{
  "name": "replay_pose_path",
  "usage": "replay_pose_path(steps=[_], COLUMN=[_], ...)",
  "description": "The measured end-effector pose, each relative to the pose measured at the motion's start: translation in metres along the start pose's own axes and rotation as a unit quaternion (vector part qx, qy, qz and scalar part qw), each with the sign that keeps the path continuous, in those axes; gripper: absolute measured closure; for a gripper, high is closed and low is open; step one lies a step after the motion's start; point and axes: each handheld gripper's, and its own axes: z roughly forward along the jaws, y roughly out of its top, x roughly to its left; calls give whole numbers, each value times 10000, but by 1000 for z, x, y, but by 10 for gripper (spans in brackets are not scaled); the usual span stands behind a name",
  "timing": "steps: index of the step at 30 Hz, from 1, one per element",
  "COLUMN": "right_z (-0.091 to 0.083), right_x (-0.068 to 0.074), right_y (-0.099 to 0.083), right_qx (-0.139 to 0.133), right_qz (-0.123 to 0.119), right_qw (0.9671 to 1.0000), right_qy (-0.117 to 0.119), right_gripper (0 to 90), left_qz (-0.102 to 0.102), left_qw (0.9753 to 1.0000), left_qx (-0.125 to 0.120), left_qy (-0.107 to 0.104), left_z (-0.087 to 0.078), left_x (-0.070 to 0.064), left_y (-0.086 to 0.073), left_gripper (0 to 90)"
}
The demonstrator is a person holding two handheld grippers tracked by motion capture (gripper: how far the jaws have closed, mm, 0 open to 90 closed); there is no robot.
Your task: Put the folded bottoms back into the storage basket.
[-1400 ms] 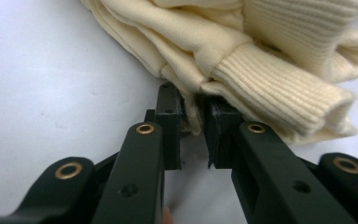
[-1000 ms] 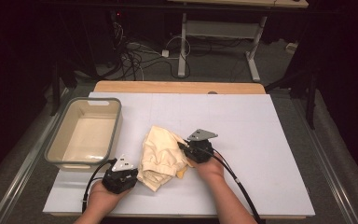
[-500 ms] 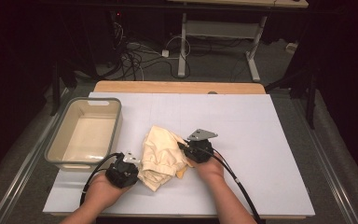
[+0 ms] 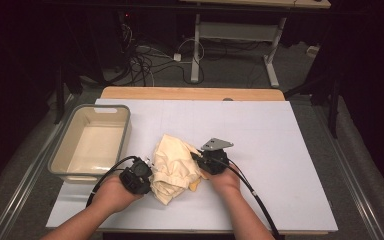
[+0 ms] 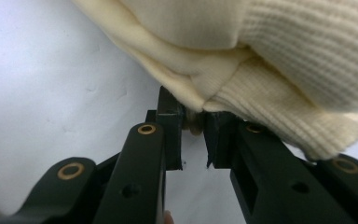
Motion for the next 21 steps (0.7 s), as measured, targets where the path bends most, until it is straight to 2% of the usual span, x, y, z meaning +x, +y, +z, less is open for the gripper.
replay_pose_path(steps=[9,11,15,21], right_z=[1,1,1,1], right_x=[0,0,0,0], right_y=[0,0,0,0], right_qx=[18,24,44,46], right_qz=[14,19,38,33], right_qw=[10000,10000,10000,10000], right_qy=[-7,-8,-14,-22], right_gripper=[823,823,822,819], left_qz=[53,98,91,112], left_qw=[9993,9988,9977,9962], left_qx=[368,483,664,843], left_qy=[-70,-47,-134,-183], left_z=[0,0,1,1], left_x=[2,1,3,5], left_y=[11,14,20,25], left_gripper=[769,769,768,767])
